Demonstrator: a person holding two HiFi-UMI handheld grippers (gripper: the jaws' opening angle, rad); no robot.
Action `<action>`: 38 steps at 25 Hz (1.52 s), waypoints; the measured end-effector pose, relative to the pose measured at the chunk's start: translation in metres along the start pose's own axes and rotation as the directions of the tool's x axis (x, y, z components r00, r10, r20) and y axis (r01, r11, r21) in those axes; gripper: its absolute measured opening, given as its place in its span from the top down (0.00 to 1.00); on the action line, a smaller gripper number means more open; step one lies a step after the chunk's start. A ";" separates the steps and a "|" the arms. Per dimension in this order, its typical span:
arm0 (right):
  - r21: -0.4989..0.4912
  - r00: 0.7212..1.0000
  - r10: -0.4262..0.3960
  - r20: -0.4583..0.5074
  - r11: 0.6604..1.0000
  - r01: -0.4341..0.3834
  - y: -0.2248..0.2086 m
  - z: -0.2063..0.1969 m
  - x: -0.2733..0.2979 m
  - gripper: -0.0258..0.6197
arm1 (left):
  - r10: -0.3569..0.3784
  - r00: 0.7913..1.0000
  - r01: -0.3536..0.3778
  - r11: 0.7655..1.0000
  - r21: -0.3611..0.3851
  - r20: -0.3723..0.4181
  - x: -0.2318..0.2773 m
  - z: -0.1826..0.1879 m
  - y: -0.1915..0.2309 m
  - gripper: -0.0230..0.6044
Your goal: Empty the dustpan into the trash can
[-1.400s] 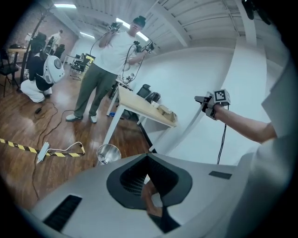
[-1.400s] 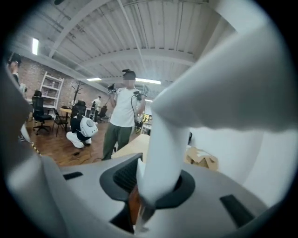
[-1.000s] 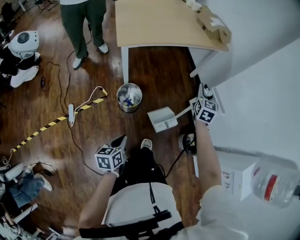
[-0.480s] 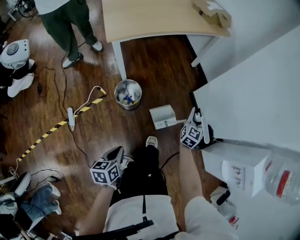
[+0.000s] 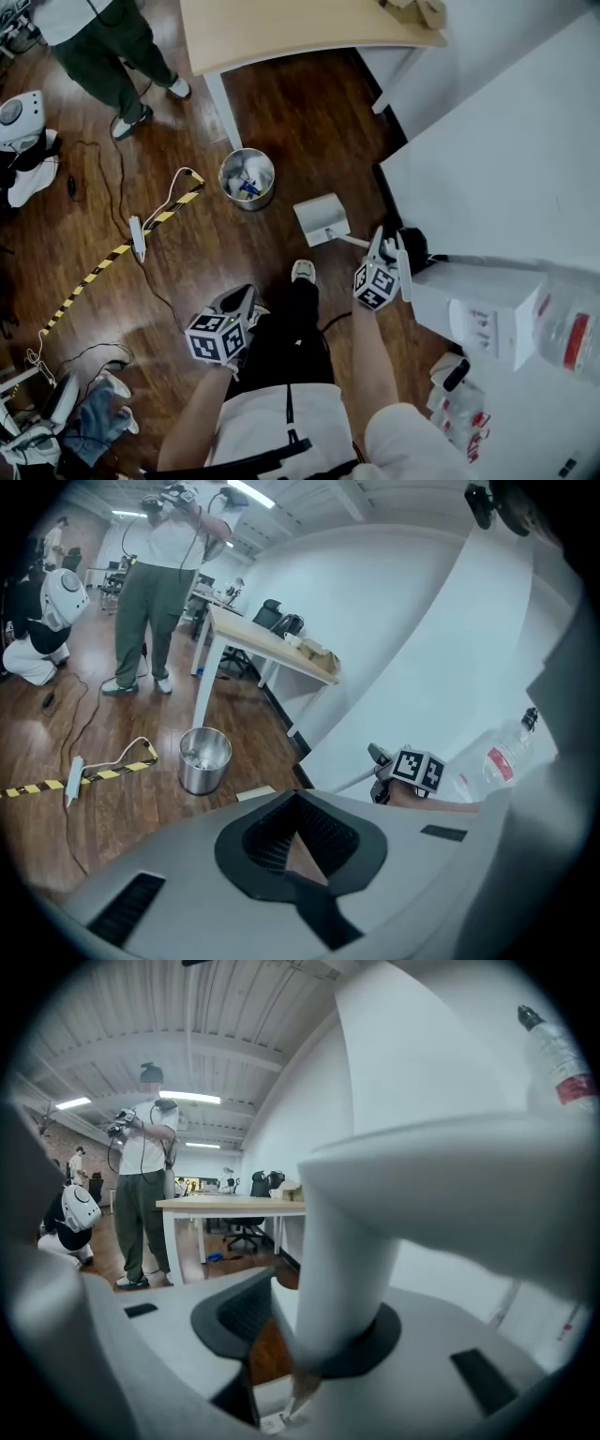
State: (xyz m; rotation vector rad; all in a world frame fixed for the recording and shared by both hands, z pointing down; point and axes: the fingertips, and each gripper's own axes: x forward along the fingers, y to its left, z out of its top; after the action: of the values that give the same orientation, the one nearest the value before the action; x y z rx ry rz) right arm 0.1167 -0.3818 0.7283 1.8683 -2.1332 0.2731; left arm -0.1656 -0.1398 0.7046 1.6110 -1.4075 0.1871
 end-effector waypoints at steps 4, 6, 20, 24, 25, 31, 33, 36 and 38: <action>0.040 1.000 -0.023 -0.019 0.999 0.024 -0.020 -0.014 -0.012 0.67 | -0.028 1.000 0.028 0.999 0.025 -0.014 0.008 -0.003 -0.014 0.97; 0.069 1.000 0.003 -0.029 0.998 -0.001 -0.024 -0.019 -0.013 0.55 | -0.035 0.999 0.036 0.999 0.032 -0.021 0.011 -0.005 -0.019 0.97; 0.142 0.974 0.097 -0.207 0.988 -0.068 -0.002 -0.077 -0.047 0.18 | -0.051 0.999 0.051 0.998 0.027 0.012 0.009 -0.006 -0.032 0.97; 0.189 0.940 0.164 -0.299 0.976 -0.110 0.004 -0.106 -0.097 0.18 | -0.038 0.997 0.037 0.999 0.017 0.061 0.000 -0.004 -0.034 0.97; 0.200 0.932 0.181 -0.315 0.972 -0.121 0.005 -0.110 -0.109 0.18 | -0.030 0.997 0.029 1.000 0.011 0.075 -0.005 -0.005 -0.034 0.97; 0.243 0.890 0.356 -0.284 0.925 -0.292 0.062 -0.081 -0.138 0.18 | 0.024 0.980 -0.015 0.999 -0.044 0.198 -0.044 0.002 -0.016 0.97; 0.225 0.860 0.443 -0.253 0.892 -0.393 0.090 -0.060 -0.146 0.19 | 0.049 0.969 -0.033 0.997 -0.070 0.242 -0.059 -0.001 -0.015 0.97; 0.178 0.787 0.578 -0.214 0.816 -0.550 0.127 -0.030 -0.170 0.29 | 0.068 0.951 -0.049 0.996 -0.072 0.303 -0.082 -0.009 -0.030 0.97; 0.139 0.734 0.653 -0.186 0.757 -0.638 0.143 -0.008 -0.197 0.36 | 0.073 0.938 -0.054 0.996 -0.066 0.339 -0.100 -0.020 -0.047 0.97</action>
State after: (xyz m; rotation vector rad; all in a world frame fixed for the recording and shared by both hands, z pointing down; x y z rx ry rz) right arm -0.0009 -0.1752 0.6763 0.9717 -2.5505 0.6730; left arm -0.1498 -0.0629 0.6248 1.6056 -1.7138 -0.1007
